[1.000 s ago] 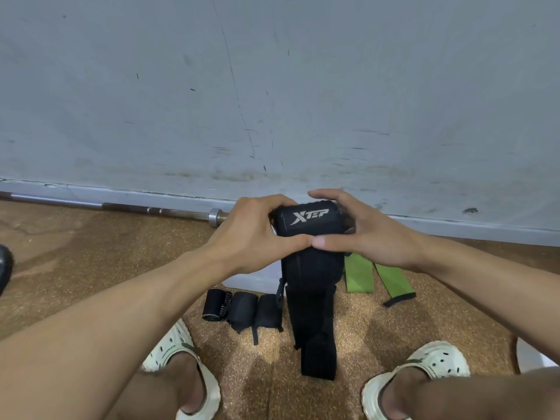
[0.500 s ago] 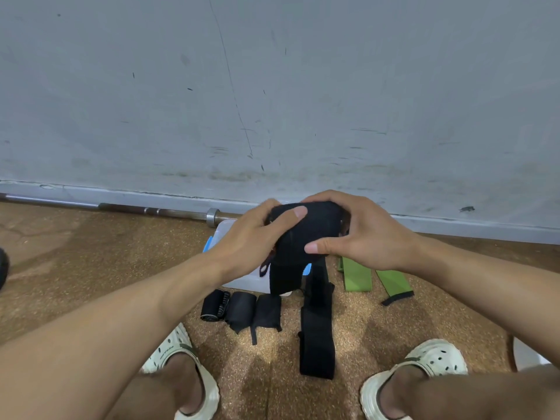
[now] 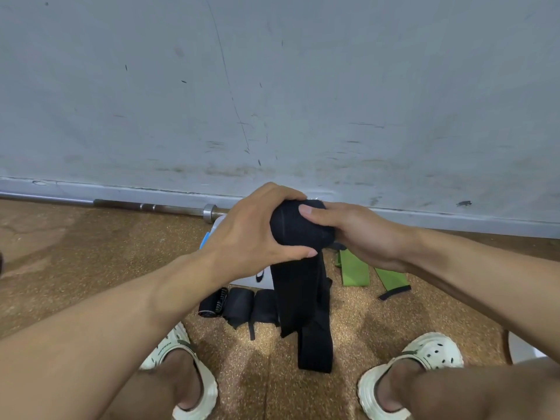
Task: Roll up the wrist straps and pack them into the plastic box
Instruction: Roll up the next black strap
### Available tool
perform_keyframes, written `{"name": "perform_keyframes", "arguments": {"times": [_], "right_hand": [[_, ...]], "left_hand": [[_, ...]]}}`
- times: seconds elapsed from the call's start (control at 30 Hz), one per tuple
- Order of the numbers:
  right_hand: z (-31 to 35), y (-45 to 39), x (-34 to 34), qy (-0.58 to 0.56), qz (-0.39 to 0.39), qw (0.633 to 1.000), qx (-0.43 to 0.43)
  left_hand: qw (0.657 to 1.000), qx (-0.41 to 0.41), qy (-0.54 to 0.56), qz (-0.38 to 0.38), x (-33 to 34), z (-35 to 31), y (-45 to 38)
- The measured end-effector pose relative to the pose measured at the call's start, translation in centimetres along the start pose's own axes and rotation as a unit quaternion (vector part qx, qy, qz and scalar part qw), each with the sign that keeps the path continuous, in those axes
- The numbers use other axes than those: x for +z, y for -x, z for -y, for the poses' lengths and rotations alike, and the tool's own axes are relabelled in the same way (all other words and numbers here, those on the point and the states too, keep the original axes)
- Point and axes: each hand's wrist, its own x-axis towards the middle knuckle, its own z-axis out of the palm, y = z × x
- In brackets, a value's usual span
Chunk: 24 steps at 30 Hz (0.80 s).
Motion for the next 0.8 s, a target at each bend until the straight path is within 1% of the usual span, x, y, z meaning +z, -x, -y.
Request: {"name": "perform_keyframes", "arguments": {"times": [0.07, 0.13, 0.23, 0.3, 0.33, 0.43, 0.53, 0.7, 0.8], "right_hand": [[0.3, 0.3, -0.2, 0.023, 0.022, 0.999, -0.016], [0.3, 0.5, -0.4, 0.073, 0.015, 0.996, -0.041], [-0.4, 0.5, -1.1, 0.197, -0.051, 0.976, -0.080], [-0.8, 0.5, -1.3, 0.268, -0.080, 0.954, -0.107], [-0.8, 0.5, -1.1, 0.286, -0.087, 0.947, -0.120], [-0.9, 0.5, -0.5, 0.286, -0.104, 0.937, -0.168], [-0.8, 0.4, -0.1, 0.325, -0.108, 0.915, -0.213], [-0.3, 0.1, 0.3, 0.384, -0.097, 0.894, -0.208], [-0.5, 0.1, 0.2, 0.419, -0.113, 0.873, -0.223]], "left_hand": [[0.999, -0.027, 0.024, -0.012, -0.2, -0.1, -0.2], [0.993, -0.084, 0.080, -0.024, -0.3, -0.4, -0.5], [0.962, -0.195, 0.185, -0.041, -0.5, -0.6, -0.9], [0.937, -0.235, 0.256, -0.023, -0.5, -0.8, -0.9], [0.927, -0.248, 0.281, -0.007, -0.6, -1.0, -0.9], [0.905, -0.268, 0.329, 0.032, -0.3, -1.4, -0.9], [0.880, -0.293, 0.369, 0.060, -0.1, -1.1, -1.1], [0.803, -0.326, 0.495, 0.060, 0.6, -1.8, -0.8], [0.777, -0.336, 0.528, 0.064, 0.9, -2.2, -0.6]]}}
